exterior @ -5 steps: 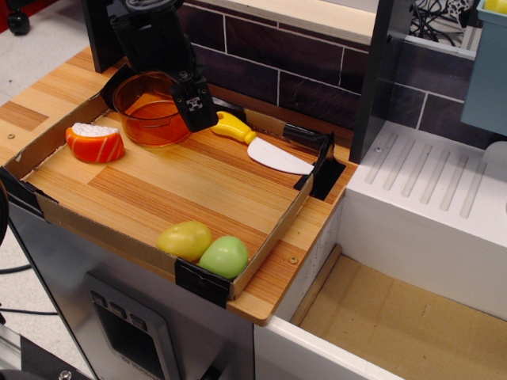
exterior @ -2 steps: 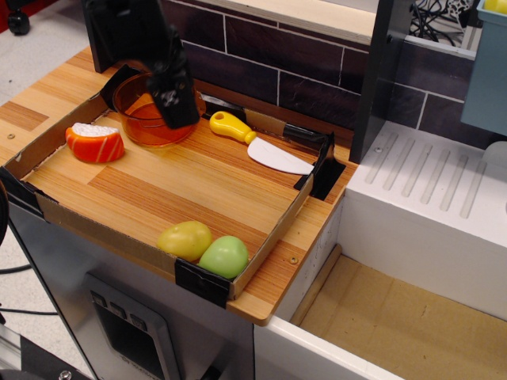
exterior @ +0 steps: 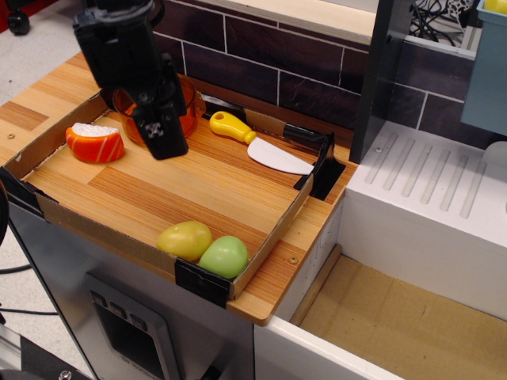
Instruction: Put potato in pot
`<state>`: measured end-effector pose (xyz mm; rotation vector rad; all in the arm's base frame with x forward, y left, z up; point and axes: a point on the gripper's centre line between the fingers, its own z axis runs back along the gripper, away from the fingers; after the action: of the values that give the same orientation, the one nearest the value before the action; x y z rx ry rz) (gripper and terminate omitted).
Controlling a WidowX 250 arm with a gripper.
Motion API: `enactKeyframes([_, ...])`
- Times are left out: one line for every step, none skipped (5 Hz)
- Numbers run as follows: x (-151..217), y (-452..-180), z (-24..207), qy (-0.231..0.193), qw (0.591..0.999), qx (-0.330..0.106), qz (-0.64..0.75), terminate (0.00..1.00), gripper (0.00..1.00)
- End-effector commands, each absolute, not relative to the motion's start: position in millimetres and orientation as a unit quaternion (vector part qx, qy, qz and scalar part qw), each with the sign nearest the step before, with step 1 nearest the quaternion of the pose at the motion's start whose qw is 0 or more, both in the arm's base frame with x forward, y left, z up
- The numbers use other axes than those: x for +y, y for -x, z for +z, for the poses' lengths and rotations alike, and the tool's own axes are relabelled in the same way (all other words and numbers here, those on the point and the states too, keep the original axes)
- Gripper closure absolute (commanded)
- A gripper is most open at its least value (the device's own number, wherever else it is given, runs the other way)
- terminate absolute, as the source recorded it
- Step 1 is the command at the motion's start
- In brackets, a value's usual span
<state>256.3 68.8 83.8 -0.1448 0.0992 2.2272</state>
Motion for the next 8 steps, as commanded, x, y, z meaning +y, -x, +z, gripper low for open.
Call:
enactKeyframes([56.6,-240.7,77.0,0.063,0.448,0.015,0.892,0.00,0.00])
enactKeyframes([47.9,-238.4,61.7,0.049,0.446,0.010,0.894,0.00,0.00])
enactKeyframes([42.0,-238.8,52.2,0.049,0.441,0.002,0.896,0.00,0.00])
enactKeyframes([36.4,-238.4,43.2,0.046,0.435,-0.005,0.899,0.00,0.00])
enactKeyframes([37.4,-243.1,42.7,0.040,0.429,-0.007,0.902,0.00,0.00])
enactKeyframes([32.2,-235.2,25.1,0.029,0.418,-0.010,0.908,0.00,0.00])
enactKeyframes([37.0,-232.1,17.3,0.030,0.414,-0.022,0.909,0.00,0.00])
enactKeyframes([44.6,-232.7,11.4,0.033,0.408,-0.038,0.912,0.00,0.00])
